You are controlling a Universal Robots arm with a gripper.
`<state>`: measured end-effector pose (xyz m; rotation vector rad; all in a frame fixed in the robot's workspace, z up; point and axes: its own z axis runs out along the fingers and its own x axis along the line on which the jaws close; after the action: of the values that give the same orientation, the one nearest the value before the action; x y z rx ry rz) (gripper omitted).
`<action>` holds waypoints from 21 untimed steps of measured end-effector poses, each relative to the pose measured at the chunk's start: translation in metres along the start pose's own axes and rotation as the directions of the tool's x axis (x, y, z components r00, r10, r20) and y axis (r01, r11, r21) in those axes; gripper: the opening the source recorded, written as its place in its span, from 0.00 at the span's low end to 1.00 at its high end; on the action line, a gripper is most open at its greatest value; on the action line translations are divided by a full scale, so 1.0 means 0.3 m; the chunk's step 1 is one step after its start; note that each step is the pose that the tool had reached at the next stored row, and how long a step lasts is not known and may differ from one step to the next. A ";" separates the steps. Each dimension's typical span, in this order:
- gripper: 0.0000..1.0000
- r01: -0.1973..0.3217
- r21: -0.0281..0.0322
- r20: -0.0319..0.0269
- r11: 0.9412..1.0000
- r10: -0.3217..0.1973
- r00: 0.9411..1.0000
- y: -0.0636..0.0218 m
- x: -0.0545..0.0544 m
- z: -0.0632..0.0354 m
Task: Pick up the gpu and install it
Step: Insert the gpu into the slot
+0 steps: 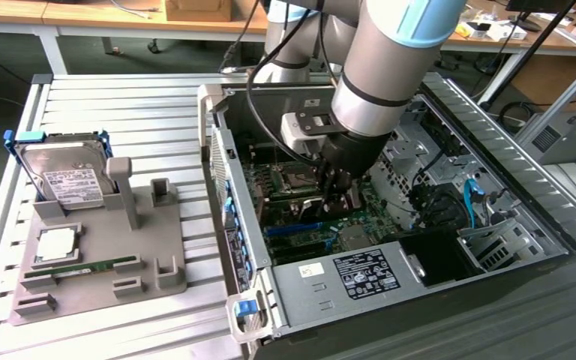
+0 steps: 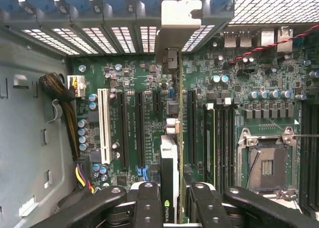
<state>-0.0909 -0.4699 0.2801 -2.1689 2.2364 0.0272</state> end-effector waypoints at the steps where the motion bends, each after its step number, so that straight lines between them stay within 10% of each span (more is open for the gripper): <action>1: 0.27 0.000 0.000 0.000 1.000 0.000 1.000 0.000 0.000 0.000; 8: 0.27 0.000 0.000 -0.001 1.000 0.000 1.000 0.005 -0.002 0.003; 13: 0.27 0.000 0.001 -0.016 1.000 0.000 1.000 0.007 -0.001 0.012; 21: 0.27 0.000 0.001 -0.017 1.000 0.000 1.000 0.007 -0.001 0.019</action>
<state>-0.0929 -0.4693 0.2745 -2.1767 2.2447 0.0081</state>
